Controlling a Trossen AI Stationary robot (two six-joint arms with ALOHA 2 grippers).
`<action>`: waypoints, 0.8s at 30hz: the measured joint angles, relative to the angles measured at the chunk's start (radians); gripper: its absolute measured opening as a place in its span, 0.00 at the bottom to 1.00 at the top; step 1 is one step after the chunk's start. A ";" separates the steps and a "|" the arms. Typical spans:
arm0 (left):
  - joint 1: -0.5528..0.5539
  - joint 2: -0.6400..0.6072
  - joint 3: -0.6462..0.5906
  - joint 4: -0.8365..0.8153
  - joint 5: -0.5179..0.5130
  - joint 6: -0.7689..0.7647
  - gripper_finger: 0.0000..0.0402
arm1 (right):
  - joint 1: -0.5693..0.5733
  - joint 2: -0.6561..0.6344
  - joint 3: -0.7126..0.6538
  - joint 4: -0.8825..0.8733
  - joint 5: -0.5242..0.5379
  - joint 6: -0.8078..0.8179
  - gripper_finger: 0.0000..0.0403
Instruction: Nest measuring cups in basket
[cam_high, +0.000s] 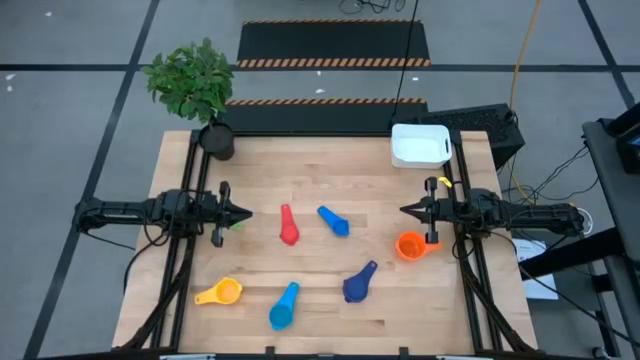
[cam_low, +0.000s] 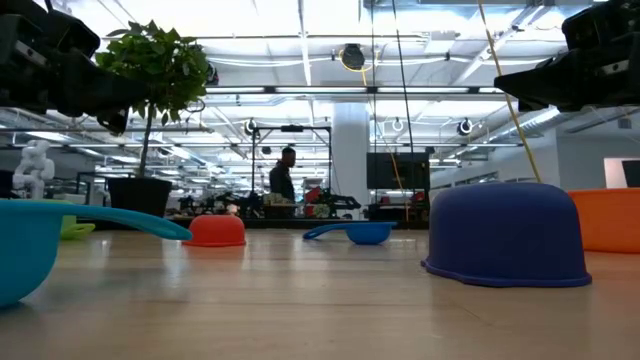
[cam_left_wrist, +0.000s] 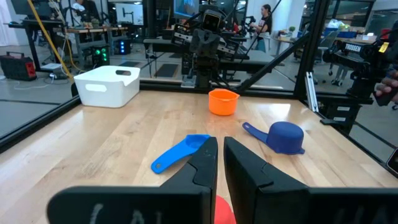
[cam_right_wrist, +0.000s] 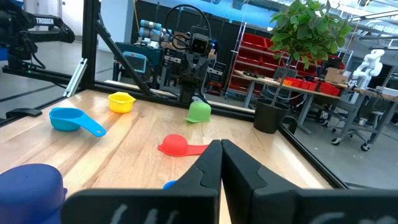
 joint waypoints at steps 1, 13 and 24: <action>0.000 0.000 0.000 0.000 0.000 0.000 0.08 | 0.000 0.000 0.000 0.000 0.000 0.008 0.00; 0.000 0.000 0.000 0.000 0.000 0.007 0.08 | 0.000 0.000 0.000 0.006 0.000 0.093 0.00; 0.000 0.000 0.000 0.001 -0.001 0.059 0.08 | 0.000 0.003 0.040 0.006 -0.004 0.224 0.00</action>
